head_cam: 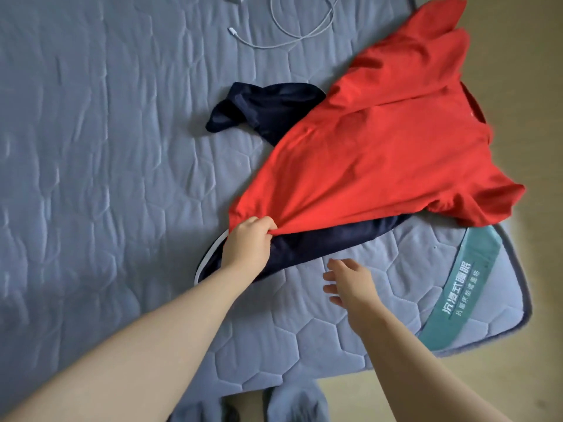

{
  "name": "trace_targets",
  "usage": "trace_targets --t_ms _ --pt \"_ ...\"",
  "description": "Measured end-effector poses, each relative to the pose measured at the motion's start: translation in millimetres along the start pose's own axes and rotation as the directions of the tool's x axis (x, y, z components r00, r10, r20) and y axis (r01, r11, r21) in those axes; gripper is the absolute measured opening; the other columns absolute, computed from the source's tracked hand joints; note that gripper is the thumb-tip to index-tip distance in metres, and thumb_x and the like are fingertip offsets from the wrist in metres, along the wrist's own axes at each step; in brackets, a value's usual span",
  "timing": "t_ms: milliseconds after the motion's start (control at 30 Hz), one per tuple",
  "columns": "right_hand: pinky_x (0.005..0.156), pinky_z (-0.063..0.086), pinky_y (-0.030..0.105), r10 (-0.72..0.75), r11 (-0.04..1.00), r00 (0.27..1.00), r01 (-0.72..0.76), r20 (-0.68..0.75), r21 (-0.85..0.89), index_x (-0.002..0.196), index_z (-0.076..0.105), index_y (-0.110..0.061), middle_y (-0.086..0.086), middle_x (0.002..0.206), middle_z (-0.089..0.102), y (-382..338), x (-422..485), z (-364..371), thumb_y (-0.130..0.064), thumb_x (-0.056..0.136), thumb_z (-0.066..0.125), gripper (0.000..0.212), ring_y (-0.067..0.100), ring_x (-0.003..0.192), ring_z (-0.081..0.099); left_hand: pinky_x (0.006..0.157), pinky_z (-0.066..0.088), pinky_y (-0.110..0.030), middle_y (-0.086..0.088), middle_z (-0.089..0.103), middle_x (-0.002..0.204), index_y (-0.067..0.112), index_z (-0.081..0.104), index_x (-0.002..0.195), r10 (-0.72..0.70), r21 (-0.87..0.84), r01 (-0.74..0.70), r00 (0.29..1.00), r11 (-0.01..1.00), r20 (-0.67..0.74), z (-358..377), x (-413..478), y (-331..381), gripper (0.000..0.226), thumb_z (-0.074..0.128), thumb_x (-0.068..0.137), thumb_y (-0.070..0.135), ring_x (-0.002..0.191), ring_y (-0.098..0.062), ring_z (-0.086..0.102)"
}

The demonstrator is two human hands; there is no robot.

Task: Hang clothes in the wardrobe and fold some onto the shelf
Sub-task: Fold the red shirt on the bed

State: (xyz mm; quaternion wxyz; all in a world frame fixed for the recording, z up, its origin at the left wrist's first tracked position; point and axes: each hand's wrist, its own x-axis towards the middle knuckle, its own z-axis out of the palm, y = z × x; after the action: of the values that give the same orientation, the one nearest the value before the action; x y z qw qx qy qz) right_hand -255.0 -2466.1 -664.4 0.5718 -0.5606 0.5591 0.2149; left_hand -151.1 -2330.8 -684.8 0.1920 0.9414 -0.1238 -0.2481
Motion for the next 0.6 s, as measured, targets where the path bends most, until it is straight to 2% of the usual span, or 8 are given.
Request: trace_targets --t_ms 67,133,200,267,333,400,467,600 --pt "0.059 0.043 0.027 0.018 0.997 1.000 -0.019 0.015 0.080 0.087 0.056 -0.017 0.001 0.081 0.061 -9.7 -10.1 11.8 -0.030 0.095 0.045 0.019 0.016 0.064 0.056 0.079 0.042 -0.033 -0.006 0.064 0.099 0.013 0.068 0.099 0.025 -0.103 -0.026 1.000 0.994 -0.008 -10.4 -9.5 -8.2 0.019 0.056 0.086 0.006 0.094 -0.027 0.058" --pt "0.061 0.045 0.028 0.047 0.982 0.998 -0.052 0.030 0.182 0.086 0.054 -0.019 0.003 0.084 0.062 -21.3 -21.4 27.5 -0.035 0.096 0.042 0.023 0.017 0.067 0.057 0.077 0.043 -0.024 0.000 0.065 0.091 0.016 0.069 0.090 -0.097 -0.294 0.084 0.995 0.952 -0.029 -26.4 -15.5 -23.4 0.014 0.060 0.084 0.006 0.086 -0.019 0.060" --pt "0.061 0.046 0.028 0.077 0.961 0.997 -0.082 0.030 0.263 0.087 0.053 -0.018 0.005 0.084 0.063 -32.7 -34.0 47.3 -0.037 0.097 0.041 0.024 0.018 0.067 0.057 0.076 0.045 -0.022 0.005 0.064 0.080 0.022 0.067 0.079 -0.304 -0.508 0.260 0.953 0.821 -0.005 -45.0 -22.5 -47.9 0.017 0.064 0.082 0.005 0.079 -0.014 0.060" --pt "0.060 0.045 0.028 0.072 0.960 0.997 -0.074 0.014 0.271 0.092 0.052 -0.014 0.005 0.082 0.061 -39.7 -43.4 65.6 -0.035 0.097 0.041 0.024 0.018 0.065 0.056 0.071 0.046 -0.024 0.005 0.063 0.074 0.024 0.064 0.073 -0.426 -0.638 0.351 0.904 0.685 0.039 -58.7 -31.2 -75.8 0.025 0.064 0.080 0.000 0.074 -0.013 0.059" --pt "0.058 0.043 0.027 0.058 0.965 0.998 -0.058 0.007 0.255 0.099 0.051 -0.012 0.006 0.081 0.060 -42.7 -53.1 87.1 -0.033 0.097 0.041 0.023 0.018 0.063 0.054 0.065 0.045 -0.023 0.005 0.063 0.074 0.023 0.063 0.072 -0.484 -0.689 0.392 0.872 0.610 0.068 -74.5 -42.4 -107.5 0.029 0.062 0.079 -0.004 0.069 -0.010 0.057" --pt "0.055 0.040 0.025 0.051 0.972 0.999 -0.052 0.010 0.230 0.101 0.049 -0.012 0.008 0.080 0.059 -42.6 -68.7 120.2 -0.030 0.097 0.041 0.020 0.018 0.060 0.053 0.063 0.043 -0.023 0.003 0.063 0.076 0.015 0.064 0.079 -0.552 -0.738 0.429 0.829 0.520 0.092 -95.9 -57.6 -150.8 0.024 0.059 0.080 -0.008 0.067 -0.009 0.056" --pt "0.051 0.038 0.022 0.056 0.979 0.998 -0.060 0.026 0.196 0.098 0.048 -0.011 0.008 0.076 0.057 -38.4 -84.3 153.7 -0.026 0.096 0.042 0.016 0.017 0.054 0.050 0.065 0.043 -0.027 0.003 0.061 0.076 0.011 0.064 0.087 -0.625 -0.767 0.476 0.770 0.429 0.128 -114.2 -73.4 -193.7 0.023 0.056 0.082 -0.009 0.070 -0.014 0.055" --pt "0.052 0.037 0.023 0.066 0.989 0.994 -0.077 0.091 0.125 0.098 0.051 -0.011 0.006 0.074 0.057 -22.5 -113.5 222.3 -0.025 0.096 0.044 0.016 0.016 0.055 0.049 0.058 0.041 -0.024 -0.007 0.061 0.082 0.004 0.064 0.100 -0.719 -0.815 0.491 0.681 0.306 0.140 -148.2 -100.5 -265.1 0.027 0.052 0.083 -0.013 0.073 -0.019 0.054"
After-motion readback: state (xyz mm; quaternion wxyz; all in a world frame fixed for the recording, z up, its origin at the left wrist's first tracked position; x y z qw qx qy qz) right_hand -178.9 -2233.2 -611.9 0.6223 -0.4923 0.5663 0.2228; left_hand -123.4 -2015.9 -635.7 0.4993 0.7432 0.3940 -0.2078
